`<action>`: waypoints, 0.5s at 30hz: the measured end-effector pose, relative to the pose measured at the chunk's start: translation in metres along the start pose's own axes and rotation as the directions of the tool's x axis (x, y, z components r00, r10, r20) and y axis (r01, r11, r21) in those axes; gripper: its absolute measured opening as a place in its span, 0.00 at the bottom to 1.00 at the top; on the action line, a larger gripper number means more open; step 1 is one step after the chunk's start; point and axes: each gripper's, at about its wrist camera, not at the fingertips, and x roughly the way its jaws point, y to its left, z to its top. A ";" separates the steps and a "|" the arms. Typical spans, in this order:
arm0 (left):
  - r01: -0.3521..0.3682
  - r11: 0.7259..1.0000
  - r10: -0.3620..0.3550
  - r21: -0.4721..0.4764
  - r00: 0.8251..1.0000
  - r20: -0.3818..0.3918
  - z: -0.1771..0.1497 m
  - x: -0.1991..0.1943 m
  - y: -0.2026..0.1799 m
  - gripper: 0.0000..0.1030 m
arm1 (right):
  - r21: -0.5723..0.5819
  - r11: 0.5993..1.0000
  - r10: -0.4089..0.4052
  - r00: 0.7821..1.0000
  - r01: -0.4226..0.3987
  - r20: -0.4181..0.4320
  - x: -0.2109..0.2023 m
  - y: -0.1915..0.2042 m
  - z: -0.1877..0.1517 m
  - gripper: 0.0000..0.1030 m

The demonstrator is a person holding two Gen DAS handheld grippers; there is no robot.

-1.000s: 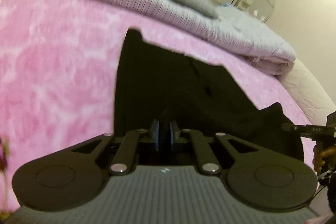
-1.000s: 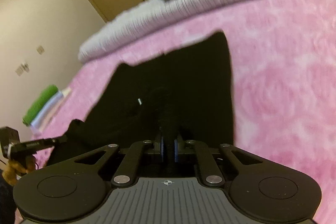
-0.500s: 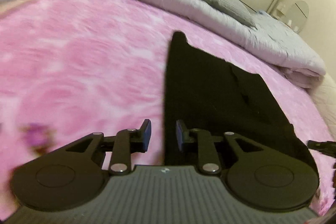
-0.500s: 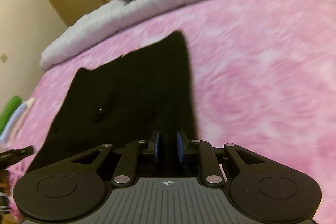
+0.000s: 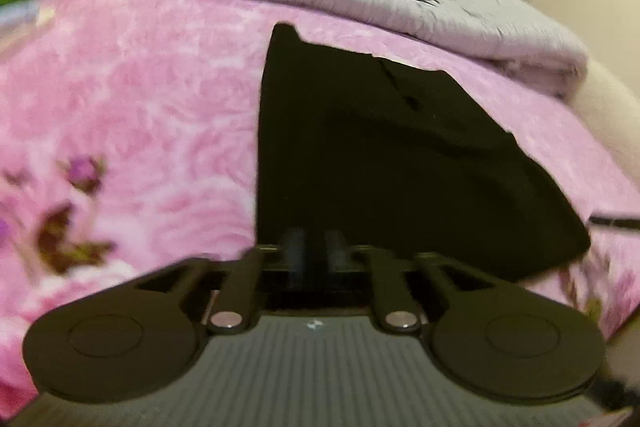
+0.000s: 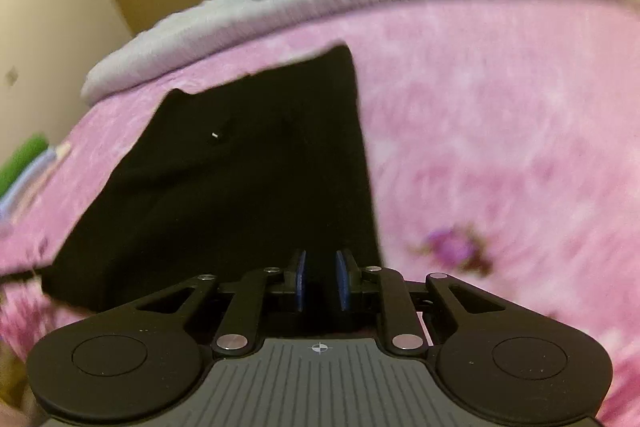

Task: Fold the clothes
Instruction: 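Lay the folded hem down and open both grippers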

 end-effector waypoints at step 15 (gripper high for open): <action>-0.221 0.594 0.228 0.774 0.968 0.102 -0.057 0.030 -0.070 0.43 | -0.733 0.626 -0.281 0.954 0.267 0.107 0.013 0.068 -0.065 0.69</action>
